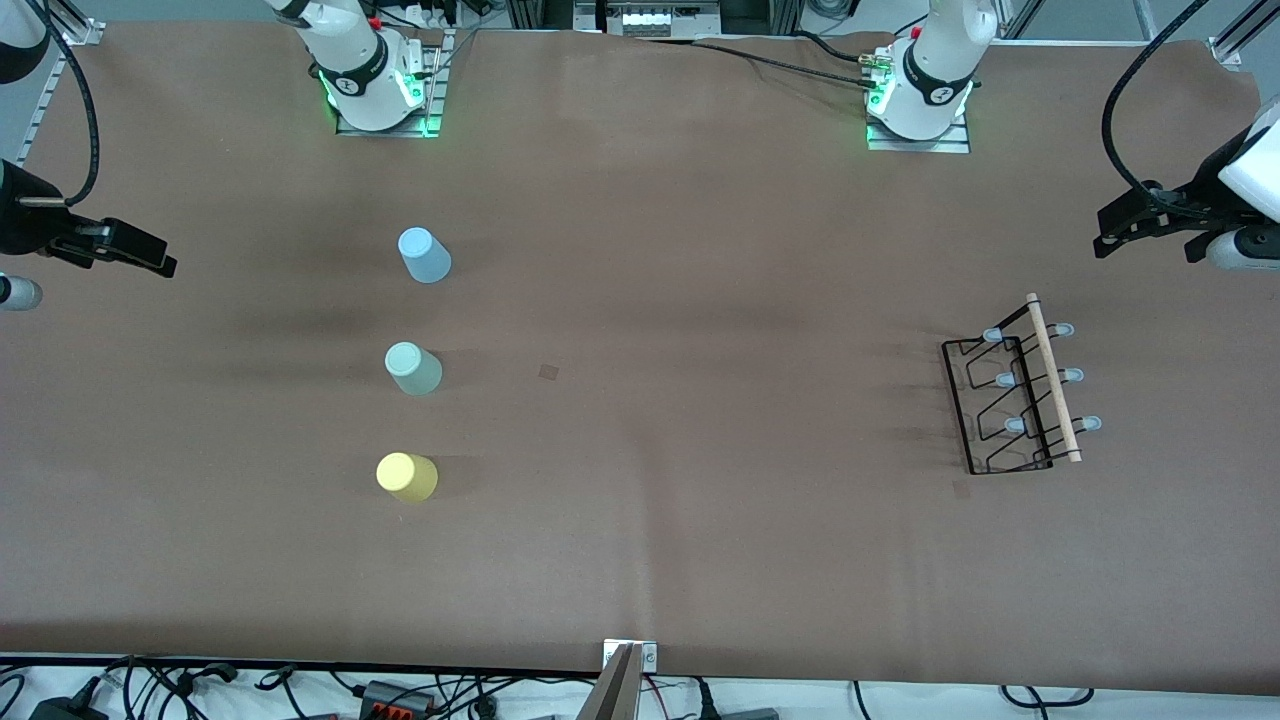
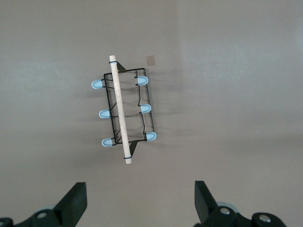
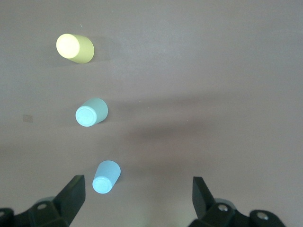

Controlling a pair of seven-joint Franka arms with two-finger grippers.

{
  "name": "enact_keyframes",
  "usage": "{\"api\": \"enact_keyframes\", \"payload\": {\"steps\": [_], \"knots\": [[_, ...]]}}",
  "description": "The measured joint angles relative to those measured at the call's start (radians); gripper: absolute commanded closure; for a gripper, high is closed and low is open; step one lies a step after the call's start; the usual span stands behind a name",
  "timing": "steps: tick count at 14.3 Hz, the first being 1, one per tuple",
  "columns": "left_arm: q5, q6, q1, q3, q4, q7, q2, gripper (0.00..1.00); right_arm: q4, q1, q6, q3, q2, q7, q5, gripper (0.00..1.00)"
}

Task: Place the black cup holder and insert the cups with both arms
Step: 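Move the right gripper toward the teal cup while the left gripper approaches the rack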

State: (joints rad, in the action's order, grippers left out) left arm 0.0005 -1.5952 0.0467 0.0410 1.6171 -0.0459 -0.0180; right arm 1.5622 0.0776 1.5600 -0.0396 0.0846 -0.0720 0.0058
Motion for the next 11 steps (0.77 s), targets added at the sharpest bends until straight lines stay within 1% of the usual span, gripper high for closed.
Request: {"api": "enact_keyframes", "payload": {"steps": [7,11], "knots": [[0.000,-0.003,0.014,-0.001,0.000,0.000,0.004,0.00,0.001,-0.001,-0.014,-0.003,0.003,0.000,0.001,0.00],[0.000,-0.003,0.014,0.000,-0.001,0.000,0.009,0.00,0.014,-0.003,-0.035,-0.008,0.056,0.000,0.001,0.00]]}}
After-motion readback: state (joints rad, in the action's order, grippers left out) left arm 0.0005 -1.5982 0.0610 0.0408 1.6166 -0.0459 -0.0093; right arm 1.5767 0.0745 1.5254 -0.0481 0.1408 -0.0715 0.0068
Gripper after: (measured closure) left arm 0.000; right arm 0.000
